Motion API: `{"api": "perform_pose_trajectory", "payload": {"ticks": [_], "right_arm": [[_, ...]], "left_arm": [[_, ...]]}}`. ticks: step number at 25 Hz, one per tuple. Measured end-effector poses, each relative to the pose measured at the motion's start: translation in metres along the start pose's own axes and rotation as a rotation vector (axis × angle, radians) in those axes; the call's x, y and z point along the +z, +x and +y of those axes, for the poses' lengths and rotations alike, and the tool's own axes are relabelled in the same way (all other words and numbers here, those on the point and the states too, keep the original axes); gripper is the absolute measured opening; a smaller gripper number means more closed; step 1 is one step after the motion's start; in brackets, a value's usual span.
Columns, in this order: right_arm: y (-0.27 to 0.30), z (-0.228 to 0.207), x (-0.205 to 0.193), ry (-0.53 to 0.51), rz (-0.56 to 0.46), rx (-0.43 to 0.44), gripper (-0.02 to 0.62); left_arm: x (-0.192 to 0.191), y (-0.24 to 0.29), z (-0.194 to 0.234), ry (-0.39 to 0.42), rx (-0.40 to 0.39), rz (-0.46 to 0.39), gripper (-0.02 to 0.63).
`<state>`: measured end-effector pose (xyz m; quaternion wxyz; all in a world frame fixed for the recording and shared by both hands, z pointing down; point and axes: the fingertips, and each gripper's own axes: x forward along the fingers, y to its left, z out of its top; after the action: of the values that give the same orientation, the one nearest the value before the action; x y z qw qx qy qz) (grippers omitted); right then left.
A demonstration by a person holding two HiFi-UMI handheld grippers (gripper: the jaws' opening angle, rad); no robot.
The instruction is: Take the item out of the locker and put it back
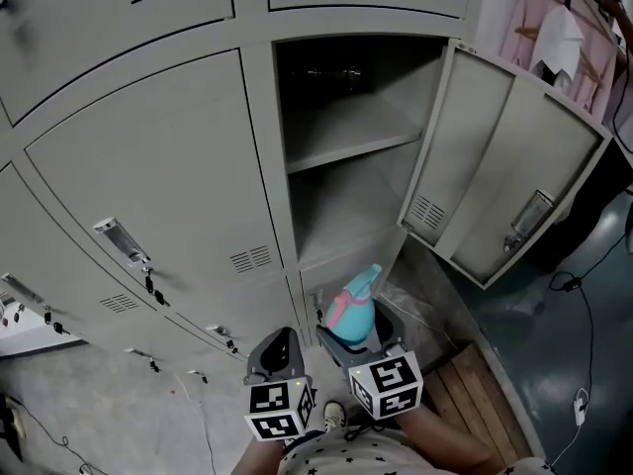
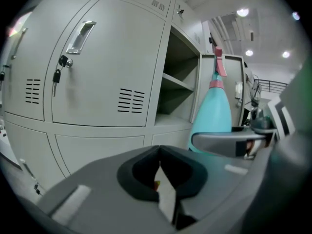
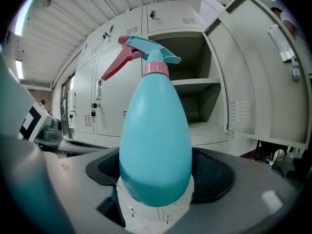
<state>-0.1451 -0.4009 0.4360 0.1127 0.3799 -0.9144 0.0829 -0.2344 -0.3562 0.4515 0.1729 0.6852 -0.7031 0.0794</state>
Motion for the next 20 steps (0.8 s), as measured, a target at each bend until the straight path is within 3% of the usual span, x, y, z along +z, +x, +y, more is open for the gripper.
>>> {"api": "perform_pose_trajectory", "payload": {"ticks": [20], "right_arm": [[-0.025, 0.01, -0.007, 0.023, -0.005, -0.023, 0.419]], "left_arm": [[0.006, -0.024, -0.007, 0.021, -0.005, -0.042, 0.006]]}}
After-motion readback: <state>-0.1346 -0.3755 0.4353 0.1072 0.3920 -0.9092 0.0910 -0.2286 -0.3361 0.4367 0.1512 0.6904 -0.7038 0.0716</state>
